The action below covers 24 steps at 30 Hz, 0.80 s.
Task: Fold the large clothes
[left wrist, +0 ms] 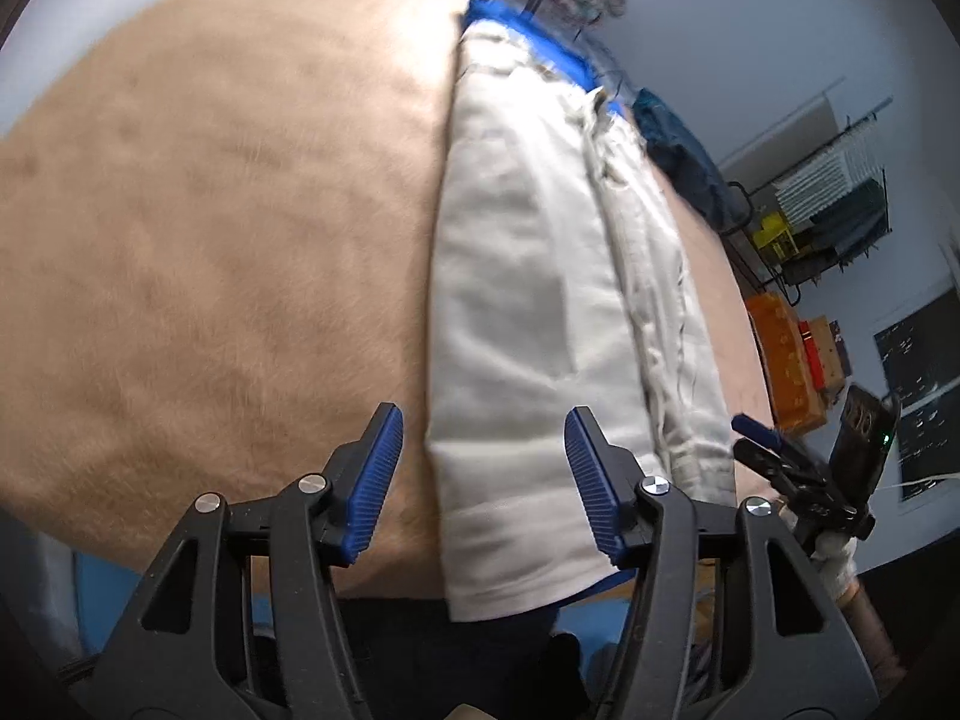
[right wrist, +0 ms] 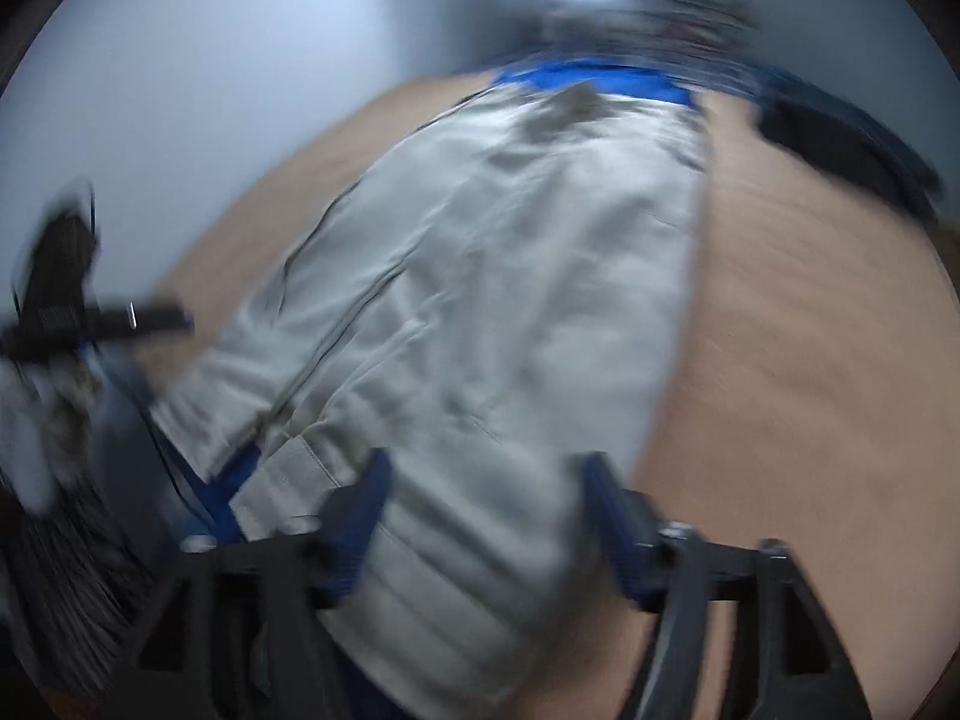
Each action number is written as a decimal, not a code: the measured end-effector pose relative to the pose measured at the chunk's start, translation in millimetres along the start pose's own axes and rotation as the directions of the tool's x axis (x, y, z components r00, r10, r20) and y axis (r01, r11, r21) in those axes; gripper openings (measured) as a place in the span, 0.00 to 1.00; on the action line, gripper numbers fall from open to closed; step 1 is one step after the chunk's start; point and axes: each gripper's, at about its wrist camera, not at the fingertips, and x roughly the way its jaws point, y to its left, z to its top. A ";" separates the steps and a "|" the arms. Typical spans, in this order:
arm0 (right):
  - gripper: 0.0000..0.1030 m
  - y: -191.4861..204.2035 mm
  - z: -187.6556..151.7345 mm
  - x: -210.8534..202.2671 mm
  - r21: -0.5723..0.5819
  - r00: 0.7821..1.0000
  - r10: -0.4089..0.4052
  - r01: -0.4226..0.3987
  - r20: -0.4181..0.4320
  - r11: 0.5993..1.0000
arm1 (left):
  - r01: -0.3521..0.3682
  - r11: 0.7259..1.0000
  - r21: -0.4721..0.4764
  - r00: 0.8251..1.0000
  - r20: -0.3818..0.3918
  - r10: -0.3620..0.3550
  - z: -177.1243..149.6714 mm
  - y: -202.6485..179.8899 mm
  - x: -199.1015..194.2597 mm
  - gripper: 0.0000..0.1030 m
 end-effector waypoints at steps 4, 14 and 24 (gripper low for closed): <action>0.75 -27.5 -30.9 -6.7 0.209 0.993 0.116 -0.112 -0.007 0.971 | 0.054 0.995 -0.081 0.996 -0.073 -0.060 -10.1 19.0 16.2 0.56; 0.44 -40.7 -56.9 10.6 0.325 0.932 0.362 -0.341 -0.006 0.882 | 0.049 0.998 0.041 0.994 -0.100 -0.045 -19.3 -10.3 25.5 0.25; 0.15 -41.3 -57.7 10.6 0.289 0.948 0.312 -0.281 -0.066 0.915 | 0.045 0.999 0.021 0.993 -0.107 -0.042 -24.2 -9.3 27.9 0.33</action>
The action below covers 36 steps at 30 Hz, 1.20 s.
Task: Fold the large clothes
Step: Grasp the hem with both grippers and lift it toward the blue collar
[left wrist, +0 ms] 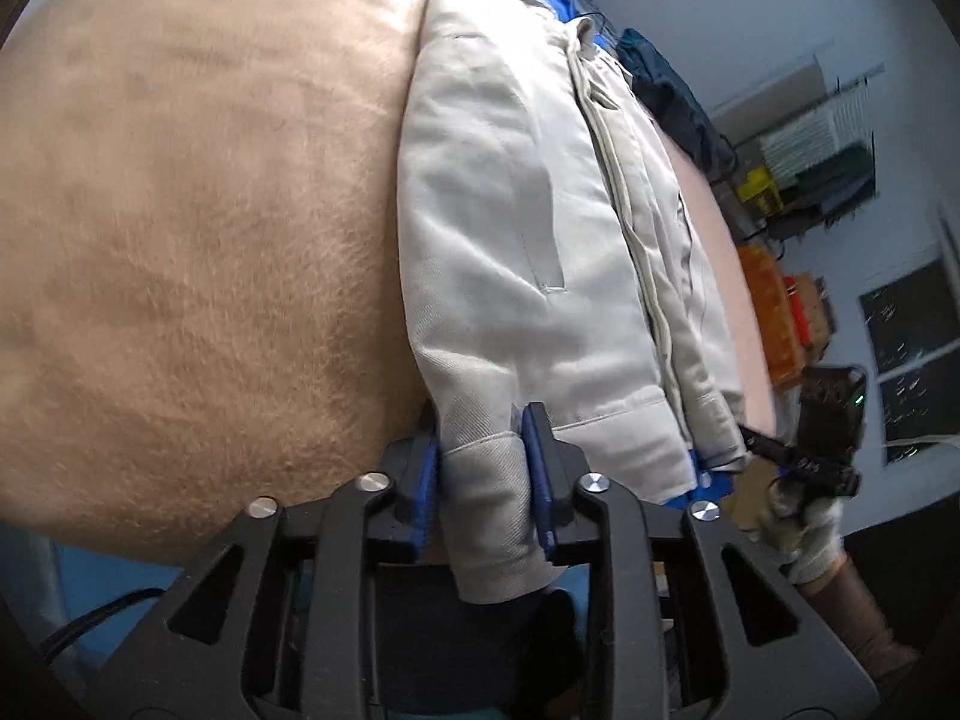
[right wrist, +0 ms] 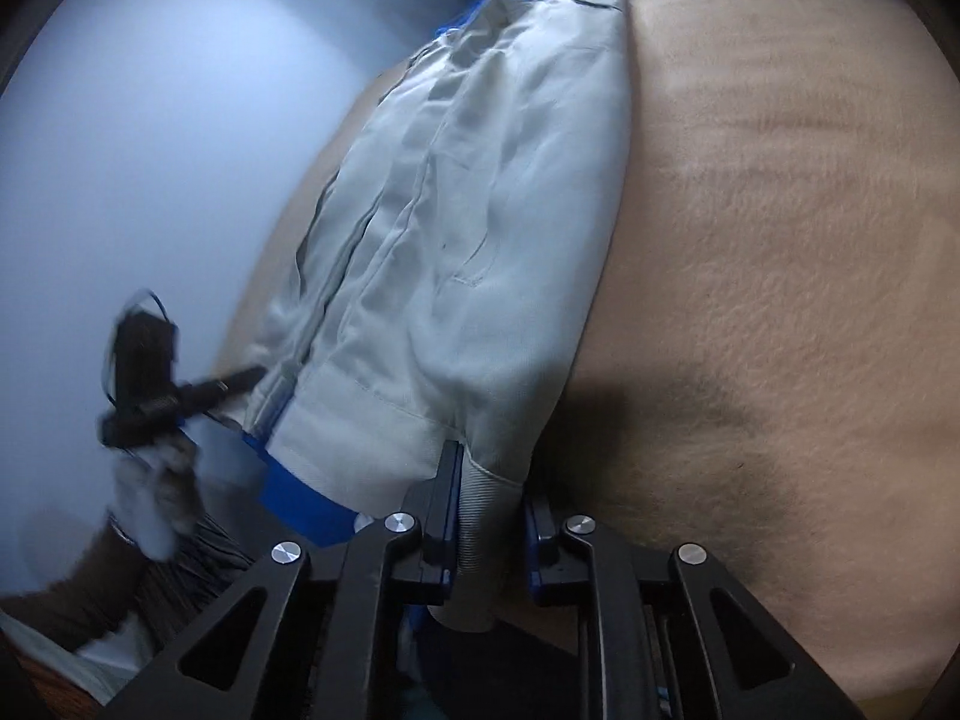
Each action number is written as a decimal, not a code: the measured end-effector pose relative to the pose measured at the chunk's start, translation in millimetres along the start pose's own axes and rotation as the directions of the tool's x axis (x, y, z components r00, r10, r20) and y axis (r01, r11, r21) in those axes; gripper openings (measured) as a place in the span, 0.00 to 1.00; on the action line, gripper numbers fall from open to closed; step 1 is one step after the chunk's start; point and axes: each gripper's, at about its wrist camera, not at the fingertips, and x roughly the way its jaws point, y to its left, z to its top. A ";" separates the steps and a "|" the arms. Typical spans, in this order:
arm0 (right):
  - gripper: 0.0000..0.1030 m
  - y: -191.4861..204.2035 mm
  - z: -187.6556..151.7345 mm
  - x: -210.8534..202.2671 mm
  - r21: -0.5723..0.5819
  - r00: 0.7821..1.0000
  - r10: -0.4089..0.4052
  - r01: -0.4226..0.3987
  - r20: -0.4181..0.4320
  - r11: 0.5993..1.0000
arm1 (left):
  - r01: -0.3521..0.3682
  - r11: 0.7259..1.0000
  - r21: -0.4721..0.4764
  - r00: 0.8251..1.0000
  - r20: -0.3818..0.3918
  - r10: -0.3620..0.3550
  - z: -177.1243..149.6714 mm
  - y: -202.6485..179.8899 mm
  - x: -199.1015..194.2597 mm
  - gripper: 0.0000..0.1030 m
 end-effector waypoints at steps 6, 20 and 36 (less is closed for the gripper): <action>0.43 -6.5 -5.6 -13.1 0.047 0.994 0.107 -0.108 0.020 0.993 | 0.056 0.998 -0.019 0.998 -0.038 -0.057 -5.9 3.5 -0.6 0.42; 0.16 4.9 17.3 4.9 0.053 0.942 0.330 -0.333 0.063 0.941 | 0.216 0.976 -0.038 0.976 0.026 -0.216 5.3 -16.0 -30.0 0.23; 0.16 6.2 115.0 -14.9 0.091 0.892 0.349 -0.388 0.287 0.917 | 0.188 0.982 -0.012 0.963 0.198 -0.182 119.3 -61.0 -34.9 0.19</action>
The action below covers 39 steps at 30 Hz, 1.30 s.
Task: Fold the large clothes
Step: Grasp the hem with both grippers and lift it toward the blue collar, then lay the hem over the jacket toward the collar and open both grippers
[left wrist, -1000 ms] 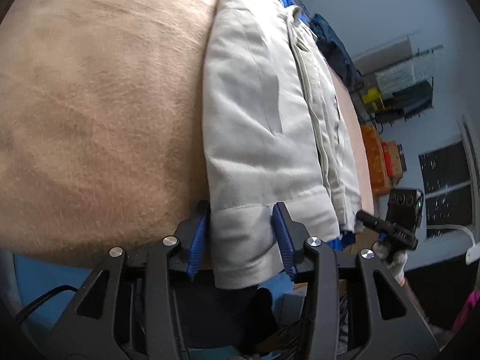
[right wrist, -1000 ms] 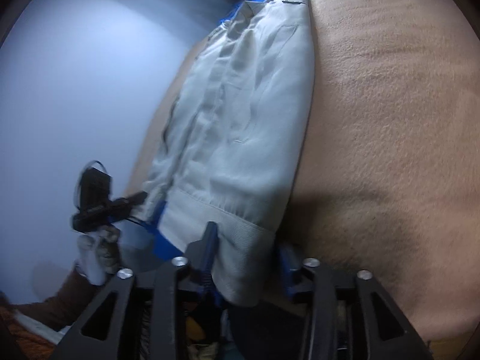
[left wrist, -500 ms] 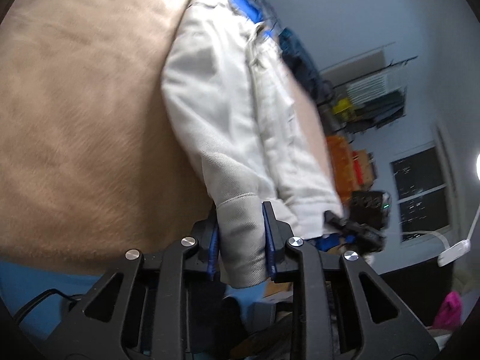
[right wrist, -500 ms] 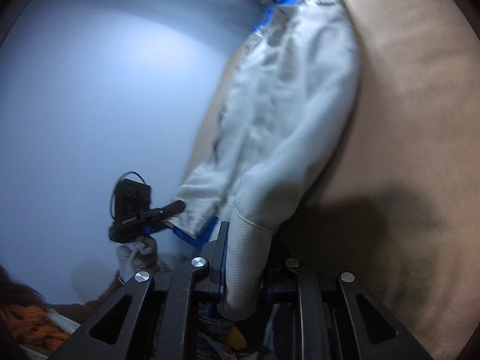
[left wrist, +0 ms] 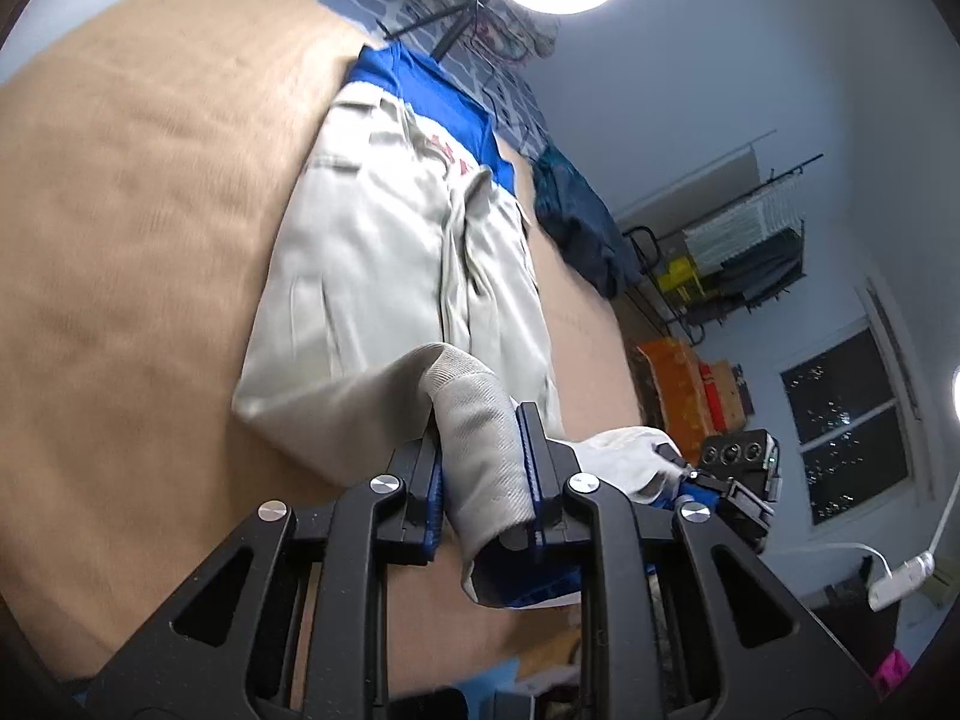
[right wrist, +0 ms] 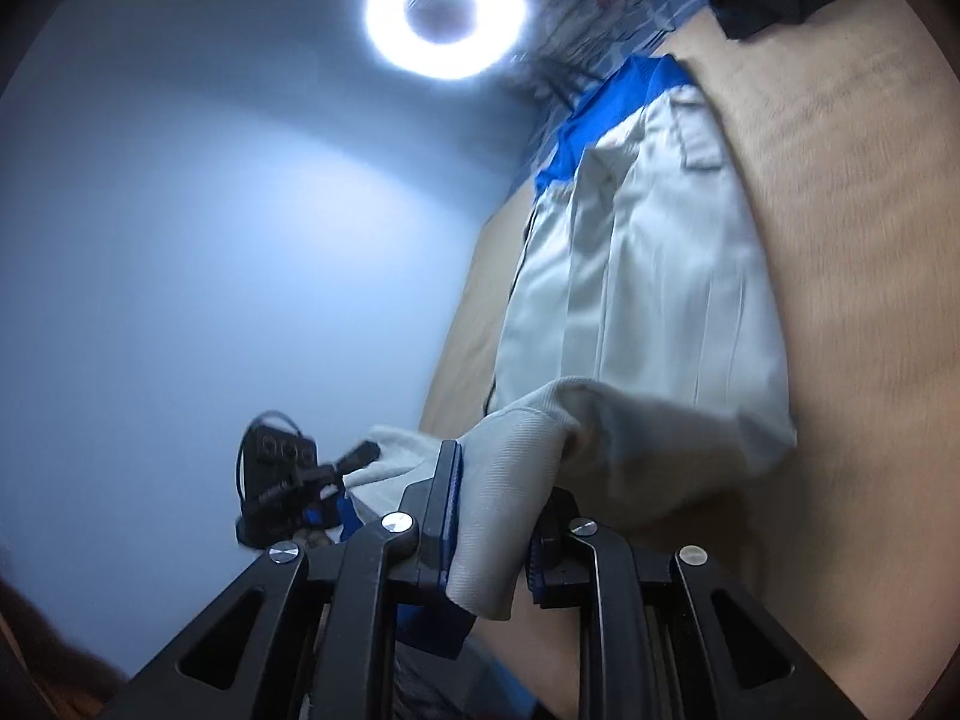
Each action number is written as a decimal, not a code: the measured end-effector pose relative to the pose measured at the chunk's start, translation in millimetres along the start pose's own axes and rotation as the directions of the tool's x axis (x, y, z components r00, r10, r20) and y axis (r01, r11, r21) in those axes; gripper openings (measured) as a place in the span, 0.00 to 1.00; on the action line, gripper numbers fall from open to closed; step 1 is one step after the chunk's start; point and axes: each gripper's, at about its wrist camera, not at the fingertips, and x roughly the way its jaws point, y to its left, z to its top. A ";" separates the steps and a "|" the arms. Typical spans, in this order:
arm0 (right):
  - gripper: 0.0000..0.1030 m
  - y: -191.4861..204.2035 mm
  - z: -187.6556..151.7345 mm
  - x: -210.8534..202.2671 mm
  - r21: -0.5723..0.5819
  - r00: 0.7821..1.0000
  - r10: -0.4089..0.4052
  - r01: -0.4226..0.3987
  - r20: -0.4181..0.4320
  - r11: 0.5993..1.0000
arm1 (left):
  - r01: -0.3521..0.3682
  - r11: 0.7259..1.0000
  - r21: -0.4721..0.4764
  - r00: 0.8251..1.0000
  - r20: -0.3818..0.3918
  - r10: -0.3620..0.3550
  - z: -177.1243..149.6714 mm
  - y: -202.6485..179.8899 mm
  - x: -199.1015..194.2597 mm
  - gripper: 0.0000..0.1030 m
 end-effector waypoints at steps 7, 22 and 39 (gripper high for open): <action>0.16 -24.1 40.3 27.0 0.049 0.995 -0.088 0.086 0.039 0.995 | -0.065 0.998 -0.018 0.998 0.010 0.065 29.2 12.2 41.6 0.19; 0.18 -78.0 64.0 64.7 0.196 0.987 -0.162 0.162 -0.014 0.967 | -0.134 0.987 -0.086 0.991 -0.035 0.132 42.3 54.7 93.0 0.23; 0.62 -40.6 66.2 7.4 -0.007 0.979 -0.197 0.198 0.046 0.980 | -0.072 0.997 -0.009 0.994 0.080 0.072 55.1 49.0 33.6 0.68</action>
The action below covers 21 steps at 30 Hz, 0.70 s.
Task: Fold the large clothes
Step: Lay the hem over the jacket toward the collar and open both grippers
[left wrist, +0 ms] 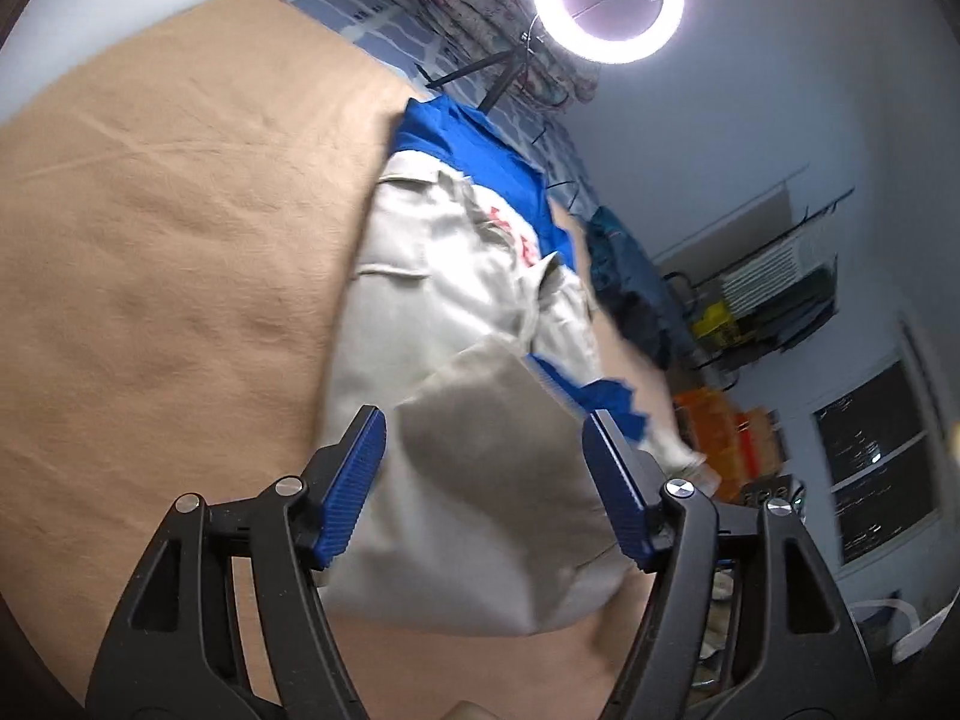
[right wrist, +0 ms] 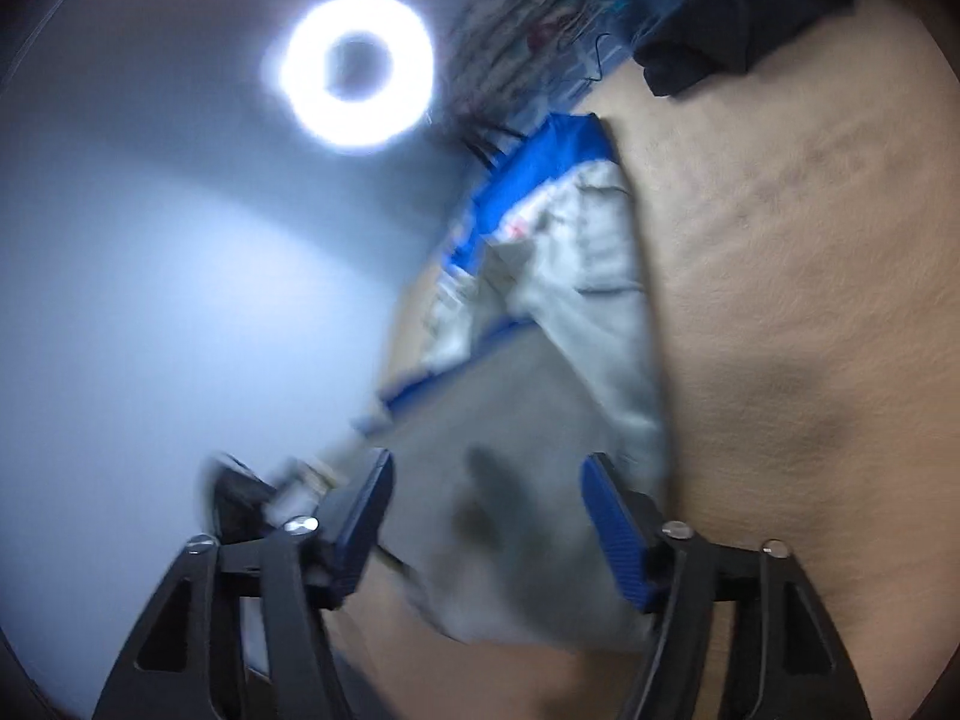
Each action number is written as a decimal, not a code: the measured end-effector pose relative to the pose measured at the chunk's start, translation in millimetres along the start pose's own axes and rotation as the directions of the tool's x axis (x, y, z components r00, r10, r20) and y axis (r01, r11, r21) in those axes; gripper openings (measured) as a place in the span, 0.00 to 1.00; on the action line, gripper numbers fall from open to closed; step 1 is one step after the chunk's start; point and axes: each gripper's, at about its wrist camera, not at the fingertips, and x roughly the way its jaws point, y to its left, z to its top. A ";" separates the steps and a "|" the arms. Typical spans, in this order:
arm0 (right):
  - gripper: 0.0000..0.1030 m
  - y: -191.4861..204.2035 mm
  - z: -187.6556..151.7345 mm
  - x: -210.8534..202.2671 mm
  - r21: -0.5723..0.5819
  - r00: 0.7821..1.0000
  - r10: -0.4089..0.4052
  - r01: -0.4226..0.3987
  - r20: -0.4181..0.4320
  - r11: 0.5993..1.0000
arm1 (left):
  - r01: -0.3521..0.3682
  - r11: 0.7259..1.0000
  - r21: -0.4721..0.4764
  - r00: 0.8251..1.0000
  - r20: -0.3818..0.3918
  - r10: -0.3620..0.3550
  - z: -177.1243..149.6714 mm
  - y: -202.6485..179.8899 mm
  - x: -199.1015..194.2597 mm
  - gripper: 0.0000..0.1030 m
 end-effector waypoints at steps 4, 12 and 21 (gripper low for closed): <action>0.52 -9.0 -24.0 7.1 -0.049 0.995 -0.045 0.041 -0.094 0.998 | -0.019 1.000 0.025 0.996 -0.089 0.021 -13.6 12.1 12.9 0.64; 0.49 -5.4 -34.8 16.6 -0.138 0.982 -0.135 0.116 -0.136 0.984 | -0.124 0.981 0.149 0.971 -0.187 0.151 -38.8 4.6 45.1 0.60; 0.47 5.7 -39.3 23.9 -0.228 0.960 -0.246 0.212 -0.131 0.950 | -0.134 0.974 0.180 0.969 -0.180 0.167 -48.6 -1.7 37.5 0.19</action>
